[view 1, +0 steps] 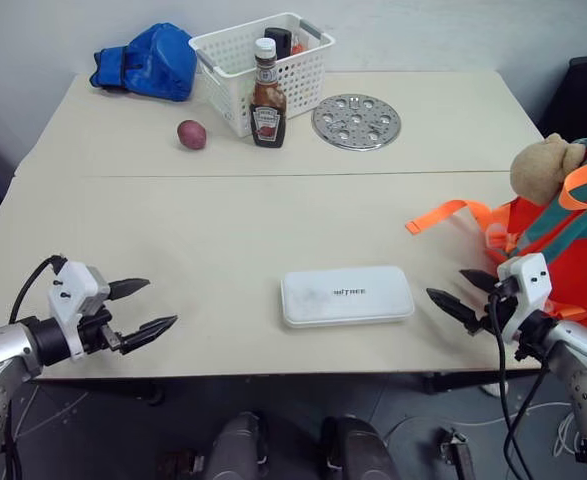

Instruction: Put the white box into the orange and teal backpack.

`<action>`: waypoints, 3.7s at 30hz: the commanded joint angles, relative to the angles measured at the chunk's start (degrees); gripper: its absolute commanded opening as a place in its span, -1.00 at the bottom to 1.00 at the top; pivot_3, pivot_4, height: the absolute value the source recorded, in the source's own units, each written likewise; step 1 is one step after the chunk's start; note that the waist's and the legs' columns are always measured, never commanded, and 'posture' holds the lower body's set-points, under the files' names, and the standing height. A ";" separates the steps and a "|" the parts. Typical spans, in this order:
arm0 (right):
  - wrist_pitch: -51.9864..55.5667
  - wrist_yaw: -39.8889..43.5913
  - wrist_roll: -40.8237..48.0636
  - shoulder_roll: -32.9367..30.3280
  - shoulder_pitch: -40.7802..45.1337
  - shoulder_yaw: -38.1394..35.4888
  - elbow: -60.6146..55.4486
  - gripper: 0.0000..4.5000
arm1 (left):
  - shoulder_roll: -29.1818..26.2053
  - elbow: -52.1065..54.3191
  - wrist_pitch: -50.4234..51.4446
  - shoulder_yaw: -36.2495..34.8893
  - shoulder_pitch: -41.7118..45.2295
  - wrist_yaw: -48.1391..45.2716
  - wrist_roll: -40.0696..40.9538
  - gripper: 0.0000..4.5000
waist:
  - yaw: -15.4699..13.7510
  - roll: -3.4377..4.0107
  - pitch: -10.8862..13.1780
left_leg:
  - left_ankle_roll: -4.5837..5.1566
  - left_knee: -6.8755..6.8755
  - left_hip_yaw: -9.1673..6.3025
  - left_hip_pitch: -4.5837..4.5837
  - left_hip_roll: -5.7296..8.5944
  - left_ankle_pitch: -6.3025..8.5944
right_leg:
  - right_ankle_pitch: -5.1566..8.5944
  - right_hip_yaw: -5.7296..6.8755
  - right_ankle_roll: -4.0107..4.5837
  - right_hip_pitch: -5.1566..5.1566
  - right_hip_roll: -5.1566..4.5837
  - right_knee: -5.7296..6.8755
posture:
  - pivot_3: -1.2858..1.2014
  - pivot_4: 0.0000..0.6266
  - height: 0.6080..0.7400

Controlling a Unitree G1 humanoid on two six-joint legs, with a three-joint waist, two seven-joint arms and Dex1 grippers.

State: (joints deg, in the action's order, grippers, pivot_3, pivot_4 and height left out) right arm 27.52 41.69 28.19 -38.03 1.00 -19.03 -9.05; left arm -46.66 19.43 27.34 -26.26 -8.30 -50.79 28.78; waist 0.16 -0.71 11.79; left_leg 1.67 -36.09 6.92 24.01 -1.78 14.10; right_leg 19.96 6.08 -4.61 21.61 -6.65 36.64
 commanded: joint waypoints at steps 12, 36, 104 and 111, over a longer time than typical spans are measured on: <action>-0.89 0.22 0.00 -0.49 1.41 -0.60 -0.43 1.00 | 0.30 1.00 -0.94 0.76 -0.28 1.94 -1.23 0.99 | 0.02 0.00 0.00 | 0.02 -0.02 0.01 -0.01 0.00 -0.01 | 0.00 -0.01 0.00 0.00 0.01 0.04 | 0.03 -0.52 1.00; 0.01 6.72 0.99 -4.71 2.18 -0.16 -1.51 -0.04 | 0.61 2.43 4.43 5.69 6.37 0.78 2.68 0.42 | -0.01 -0.01 0.00 | -0.01 -0.06 0.01 -0.10 0.01 -0.05 | 0.00 -0.02 -0.01 -0.01 0.01 0.25 | 0.03 -0.52 1.00; -15.18 21.12 -14.82 -8.73 14.90 18.21 11.63 -1.00 | 30.94 -46.33 54.16 25.93 60.04 10.98 11.63 0.91 | -1.42 -0.16 0.01 | -0.43 -0.51 -0.01 -0.54 0.07 -0.44 | -0.02 -0.11 -0.06 -0.32 0.10 0.88 | 0.03 -0.52 1.00; -14.71 19.39 -14.22 -7.76 14.04 17.16 10.24 -1.00 | 29.72 -44.94 55.28 24.64 60.17 9.38 12.30 0.02 | -1.32 -0.16 0.02 | -0.44 -0.51 0.00 -0.49 0.06 -0.44 | -0.02 -0.11 -0.06 -0.23 0.11 0.94 | 0.03 -0.52 1.00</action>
State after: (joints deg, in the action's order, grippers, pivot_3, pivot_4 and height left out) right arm 13.40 61.93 12.80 -46.17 15.34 -0.29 3.46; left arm -16.42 -27.66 82.07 -0.42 50.99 -40.41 40.16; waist -1.16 -0.87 11.80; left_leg 1.23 -36.60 6.92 23.52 -1.74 13.66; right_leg 19.94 5.97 -4.67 21.38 -6.54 37.58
